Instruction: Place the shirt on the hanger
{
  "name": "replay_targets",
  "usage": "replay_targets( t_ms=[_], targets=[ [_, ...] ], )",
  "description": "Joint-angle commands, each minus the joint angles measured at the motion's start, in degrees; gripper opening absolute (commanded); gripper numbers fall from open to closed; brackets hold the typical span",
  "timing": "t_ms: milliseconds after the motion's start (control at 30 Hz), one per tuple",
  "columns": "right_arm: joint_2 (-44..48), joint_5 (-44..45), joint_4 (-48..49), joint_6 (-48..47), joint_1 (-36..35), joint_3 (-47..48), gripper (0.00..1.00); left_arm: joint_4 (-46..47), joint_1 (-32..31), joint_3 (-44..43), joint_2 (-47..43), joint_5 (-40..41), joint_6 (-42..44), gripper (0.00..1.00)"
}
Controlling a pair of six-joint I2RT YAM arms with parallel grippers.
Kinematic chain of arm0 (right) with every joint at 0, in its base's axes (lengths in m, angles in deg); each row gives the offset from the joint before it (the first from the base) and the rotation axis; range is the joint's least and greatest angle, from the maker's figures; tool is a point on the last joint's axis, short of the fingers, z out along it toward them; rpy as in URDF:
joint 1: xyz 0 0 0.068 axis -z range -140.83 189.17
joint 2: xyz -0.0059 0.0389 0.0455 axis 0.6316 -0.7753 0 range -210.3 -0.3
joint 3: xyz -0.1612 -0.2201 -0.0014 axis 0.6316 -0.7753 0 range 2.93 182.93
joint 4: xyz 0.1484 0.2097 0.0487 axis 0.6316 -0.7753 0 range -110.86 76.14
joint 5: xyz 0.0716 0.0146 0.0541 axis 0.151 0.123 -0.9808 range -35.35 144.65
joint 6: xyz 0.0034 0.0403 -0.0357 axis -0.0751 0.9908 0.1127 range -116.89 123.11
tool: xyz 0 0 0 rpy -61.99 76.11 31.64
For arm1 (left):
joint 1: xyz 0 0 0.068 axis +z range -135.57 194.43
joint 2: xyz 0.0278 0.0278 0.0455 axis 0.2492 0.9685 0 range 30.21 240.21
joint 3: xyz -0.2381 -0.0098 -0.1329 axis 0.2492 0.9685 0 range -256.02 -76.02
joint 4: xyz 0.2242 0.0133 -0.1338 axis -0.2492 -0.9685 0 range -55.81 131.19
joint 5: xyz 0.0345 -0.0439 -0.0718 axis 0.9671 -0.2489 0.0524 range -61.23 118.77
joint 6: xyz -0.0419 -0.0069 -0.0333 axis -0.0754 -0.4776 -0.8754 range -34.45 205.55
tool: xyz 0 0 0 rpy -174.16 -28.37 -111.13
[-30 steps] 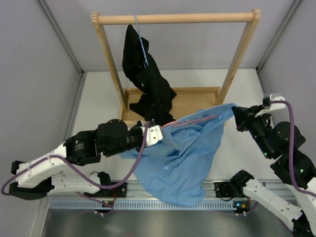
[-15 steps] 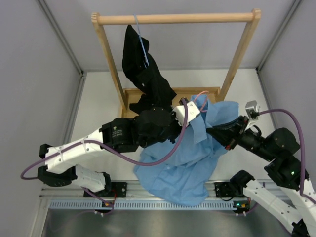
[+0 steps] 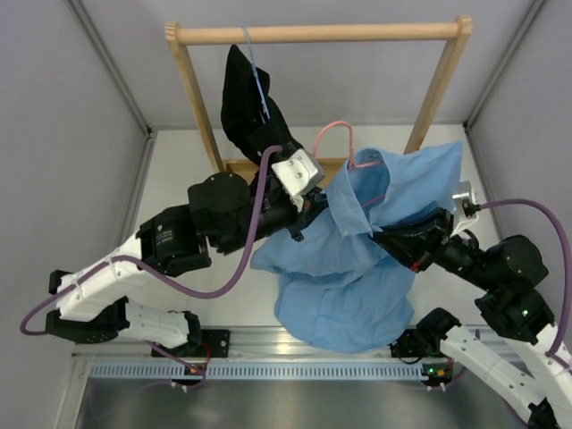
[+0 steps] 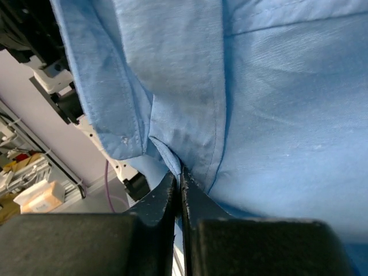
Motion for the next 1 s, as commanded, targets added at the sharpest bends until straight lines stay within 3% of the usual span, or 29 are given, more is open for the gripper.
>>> replay_targets(
  t_ms=[0, 33, 100, 267, 400, 433, 533, 600, 767, 967],
  targets=[
    [0.60, 2.55, -2.61, -1.74, -0.40, 2.34, 0.17, 10.71, 3.99, 1.09, -1.97, 0.80, -0.02, 0.00],
    [0.69, 3.60, -4.19, -3.83, -0.40, 2.60, 0.32, 10.36, 6.87, 2.32, -2.76, 0.10, -0.20, 0.00],
    [1.83, 9.04, -12.96, -6.91, -0.40, 4.88, 0.51, 7.05, 10.49, 2.77, -2.95, -4.10, 0.15, 0.00],
    [6.40, 27.04, -31.86, -16.67, -0.49, 10.93, 0.66, 5.53, 11.47, 10.12, -7.06, -7.54, 1.99, 0.00],
    [2.64, 31.29, -41.28, -21.16, -1.10, 17.45, 0.72, 4.65, 11.47, 15.67, -9.97, -15.97, 5.51, 0.00],
    [1.49, 31.21, -41.47, -22.82, -1.36, 18.42, 0.72, 4.04, 11.47, 16.47, -10.24, -21.73, 7.25, 0.00],
    [-3.78, 27.62, -41.38, -26.43, -3.38, 24.20, 0.70, 0.79, 11.47, 18.50, -10.51, -28.71, 9.64, 0.00],
    [-6.76, 20.34, -41.03, -28.72, -4.79, 26.24, 0.68, -1.67, 11.47, 19.29, -10.42, -31.80, 10.61, 0.00],
    [-8.28, -11.00, -36.39, -36.90, -4.80, 27.75, 0.69, -4.67, 11.47, 19.29, -9.19, -42.52, 12.55, 0.00],
    [-7.39, -17.83, -26.19, -35.67, -4.80, 24.58, 0.66, -4.67, 11.47, 17.62, -4.63, -49.81, 11.66, 0.00]
  ],
)
